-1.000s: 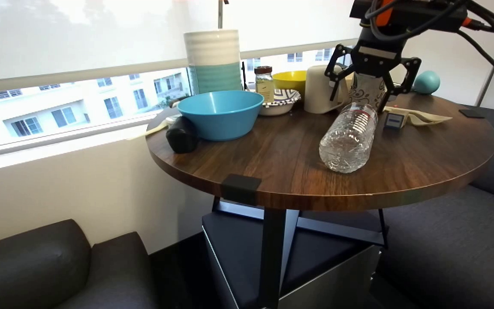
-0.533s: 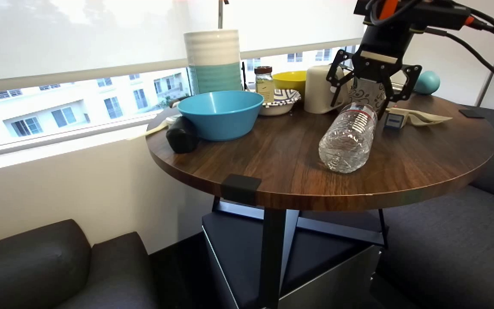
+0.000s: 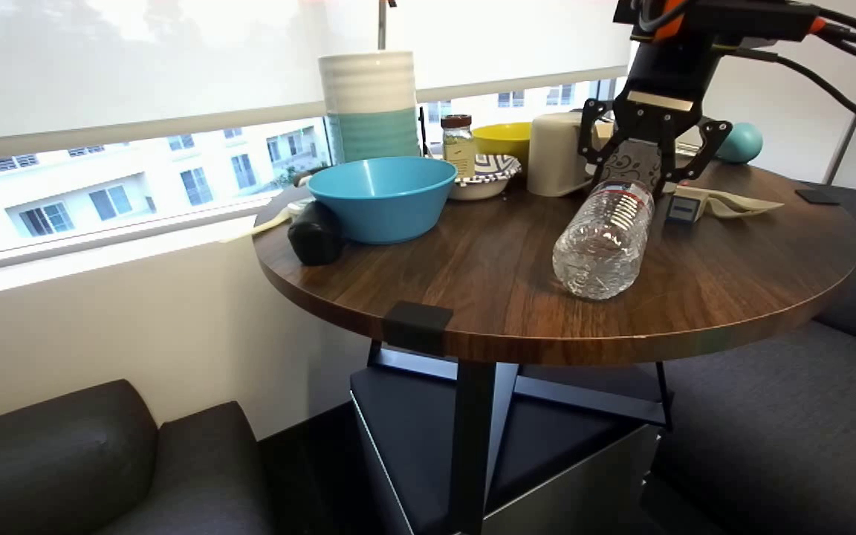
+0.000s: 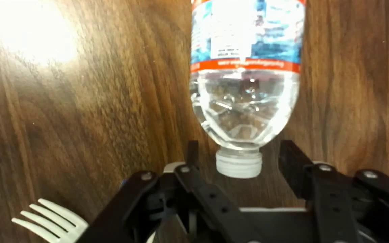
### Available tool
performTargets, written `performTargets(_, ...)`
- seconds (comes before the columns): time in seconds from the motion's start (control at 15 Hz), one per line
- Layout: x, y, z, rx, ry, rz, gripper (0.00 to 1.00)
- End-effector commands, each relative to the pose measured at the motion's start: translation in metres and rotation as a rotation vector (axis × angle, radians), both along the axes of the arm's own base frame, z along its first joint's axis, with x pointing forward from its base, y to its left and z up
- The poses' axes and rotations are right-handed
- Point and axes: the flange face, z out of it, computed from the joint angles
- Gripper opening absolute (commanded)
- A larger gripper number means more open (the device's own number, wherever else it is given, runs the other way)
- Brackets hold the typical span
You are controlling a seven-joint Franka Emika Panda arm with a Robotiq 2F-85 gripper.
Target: Put the bottle upright
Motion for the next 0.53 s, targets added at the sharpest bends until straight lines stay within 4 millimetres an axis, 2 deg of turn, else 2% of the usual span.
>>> performTargets(0.0, 0.0031, -0.0020, 0.0050, 0.030, 0.021, -0.006, 0.45)
performTargets(0.13, 0.0028, -0.0024, 0.0065, 0.030, 0.026, -0.006, 0.37)
performTargets(0.2, 0.0025, -0.0025, 0.0071, 0.031, 0.027, -0.007, 0.40)
performTargets(0.33, 0.0024, -0.0026, 0.0091, 0.030, 0.029, -0.008, 0.31)
performTargets(0.4, 0.0026, -0.0023, 0.0107, 0.028, 0.030, -0.010, 0.24)
performTargets(0.47, 0.0024, -0.0008, 0.0132, 0.027, 0.030, -0.010, 0.09)
